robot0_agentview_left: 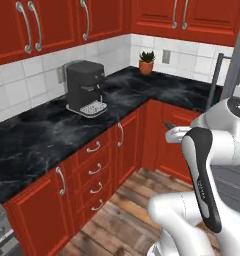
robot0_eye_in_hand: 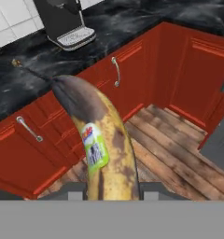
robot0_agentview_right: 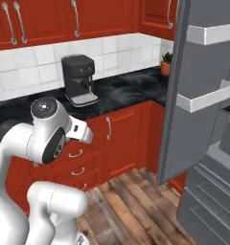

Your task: Retrieve the apple and banana from the fridge and place them into the bowl on the dining table.

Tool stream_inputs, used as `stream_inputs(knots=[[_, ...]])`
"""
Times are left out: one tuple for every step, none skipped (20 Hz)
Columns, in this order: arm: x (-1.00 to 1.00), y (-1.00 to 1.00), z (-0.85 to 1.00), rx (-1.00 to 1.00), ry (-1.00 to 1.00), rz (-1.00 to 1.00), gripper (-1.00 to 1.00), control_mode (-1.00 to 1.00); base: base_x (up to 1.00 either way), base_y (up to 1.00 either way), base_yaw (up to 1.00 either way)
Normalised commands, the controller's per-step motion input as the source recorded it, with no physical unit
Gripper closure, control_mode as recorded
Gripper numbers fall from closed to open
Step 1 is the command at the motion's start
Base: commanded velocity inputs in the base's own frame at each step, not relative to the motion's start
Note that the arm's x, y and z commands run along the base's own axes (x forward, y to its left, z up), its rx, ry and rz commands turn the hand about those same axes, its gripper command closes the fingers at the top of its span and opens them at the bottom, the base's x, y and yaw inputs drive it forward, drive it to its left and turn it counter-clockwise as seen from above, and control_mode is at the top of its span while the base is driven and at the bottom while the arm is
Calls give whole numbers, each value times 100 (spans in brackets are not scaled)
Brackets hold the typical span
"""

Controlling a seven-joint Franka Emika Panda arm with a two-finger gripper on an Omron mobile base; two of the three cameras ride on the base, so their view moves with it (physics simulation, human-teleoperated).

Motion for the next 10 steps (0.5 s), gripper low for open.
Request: stream_inputs(knots=[[0,0,0,0,0,0,100,100,-11,0,64],[0,0,0,0,0,0,100,100,-12,0,64],[0,0,0,0,0,0,100,100,-11,0,64],[0,0,0,0,0,0,100,100,-14,0,64],[0,0,0,0,0,0,100,100,-14,0,65],[0,0,0,0,0,0,100,100,-14,0,65],[0,0,0,0,0,0,100,100,-15,0,65],[0,0,0,0,0,0,100,100,-16,0,65],[0,0,0,0,0,0,100,100,-16,0,65],[0,0,0,0,0,0,100,100,-17,0,65]])
